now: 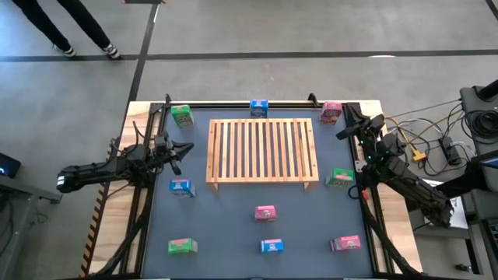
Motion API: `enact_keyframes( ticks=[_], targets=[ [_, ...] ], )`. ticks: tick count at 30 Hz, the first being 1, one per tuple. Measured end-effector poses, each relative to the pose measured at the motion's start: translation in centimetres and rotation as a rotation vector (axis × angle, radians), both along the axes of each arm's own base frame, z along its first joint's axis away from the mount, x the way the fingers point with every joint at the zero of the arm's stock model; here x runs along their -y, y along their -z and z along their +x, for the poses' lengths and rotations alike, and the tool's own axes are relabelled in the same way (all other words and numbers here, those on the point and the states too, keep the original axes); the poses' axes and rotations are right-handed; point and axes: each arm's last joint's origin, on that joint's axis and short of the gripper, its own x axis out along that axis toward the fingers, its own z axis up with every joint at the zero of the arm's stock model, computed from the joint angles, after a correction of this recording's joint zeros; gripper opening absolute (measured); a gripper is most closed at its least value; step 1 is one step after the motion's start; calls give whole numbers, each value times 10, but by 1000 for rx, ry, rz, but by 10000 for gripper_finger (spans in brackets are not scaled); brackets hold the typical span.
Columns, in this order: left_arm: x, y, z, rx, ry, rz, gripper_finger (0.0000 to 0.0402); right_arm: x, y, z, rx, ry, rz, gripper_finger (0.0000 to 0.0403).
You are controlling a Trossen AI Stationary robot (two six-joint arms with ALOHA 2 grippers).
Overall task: Stack cereal on shelf
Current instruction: Put the top pink cereal box on the shelf
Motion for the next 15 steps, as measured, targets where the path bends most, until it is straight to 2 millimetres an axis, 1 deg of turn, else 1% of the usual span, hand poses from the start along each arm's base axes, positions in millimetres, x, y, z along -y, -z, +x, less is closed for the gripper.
enact_keyframes(
  ticks=[4,9,12,15],
  targets=[
    [0,0,0,0,0,0,0,1,-15,0,-1,7,2,111],
    [0,0,0,0,0,0,0,7,-29,6,-76,28,72,206],
    [0,0,0,0,0,0,0,13,-36,14,-127,24,113,246],
    [0,0,0,0,0,0,0,27,-36,30,-221,24,188,273]
  ],
)
